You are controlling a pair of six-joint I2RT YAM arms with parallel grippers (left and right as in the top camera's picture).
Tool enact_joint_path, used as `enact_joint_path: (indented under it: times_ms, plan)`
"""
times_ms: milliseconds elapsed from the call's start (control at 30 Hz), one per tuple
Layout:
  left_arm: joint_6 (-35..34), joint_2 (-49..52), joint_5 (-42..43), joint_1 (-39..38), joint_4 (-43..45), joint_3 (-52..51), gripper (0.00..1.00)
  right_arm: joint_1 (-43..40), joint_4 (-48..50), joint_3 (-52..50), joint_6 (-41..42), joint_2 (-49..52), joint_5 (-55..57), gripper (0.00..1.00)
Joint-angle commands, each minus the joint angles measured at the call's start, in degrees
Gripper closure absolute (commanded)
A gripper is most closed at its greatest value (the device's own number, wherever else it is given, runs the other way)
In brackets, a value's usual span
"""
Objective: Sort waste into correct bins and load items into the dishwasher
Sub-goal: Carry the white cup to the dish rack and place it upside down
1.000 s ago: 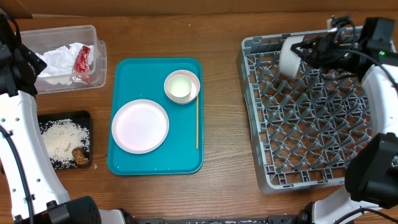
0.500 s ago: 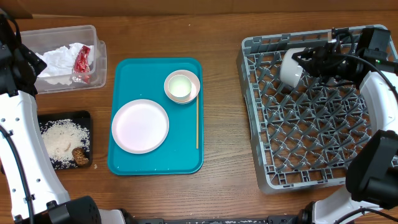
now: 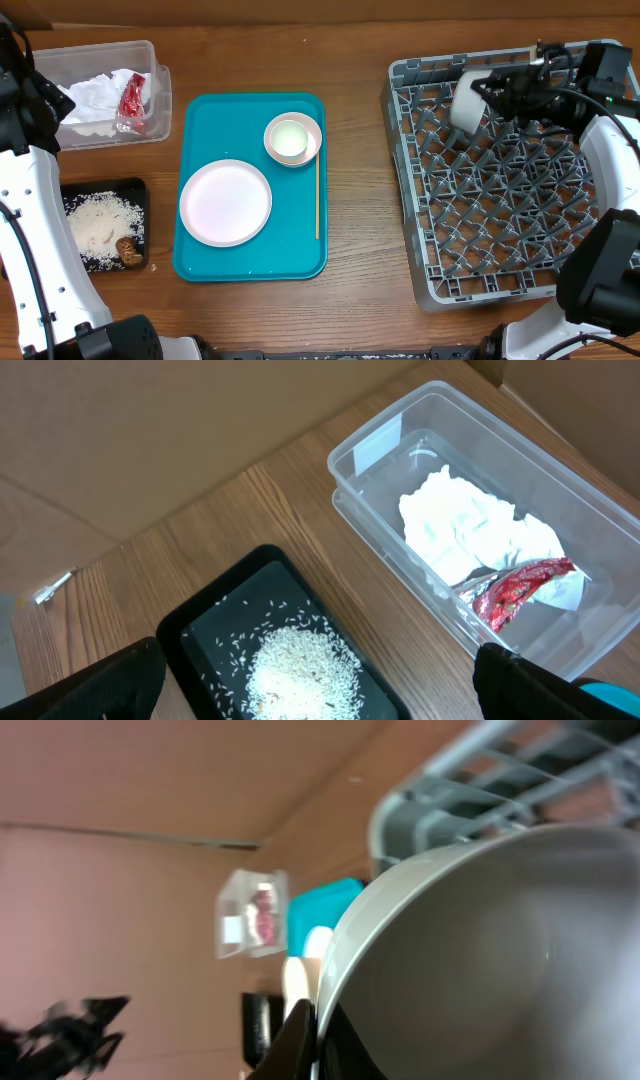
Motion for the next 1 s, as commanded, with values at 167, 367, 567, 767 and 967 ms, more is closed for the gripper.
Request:
enact_joint_path:
  times_ms: [167,367,567,767,967]
  plan:
    - [-0.55,0.31,0.15,0.22,0.02,-0.04,0.0,-0.17,-3.43,-0.09,1.11,-0.26,4.26,0.96]
    - [-0.55,0.31,0.17,0.22,0.02,-0.04,0.0,-0.24,-5.27,-0.09,-0.7,-0.26,7.02,0.96]
    - [-0.55,0.31,0.15,0.22,0.02,-0.04,0.0,-0.17,-4.79,-0.09,-0.7,-0.26,3.48,0.96]
    - [-0.55,0.31,0.17,0.22,0.02,-0.04,0.0,-0.07,-3.65,-0.09,-0.68,0.59,3.15,0.96]
    - [-0.55,0.31,0.15,0.22,0.02,-0.04,0.0,-0.07,-2.47,-0.09,-0.68,3.45,0.31,0.96]
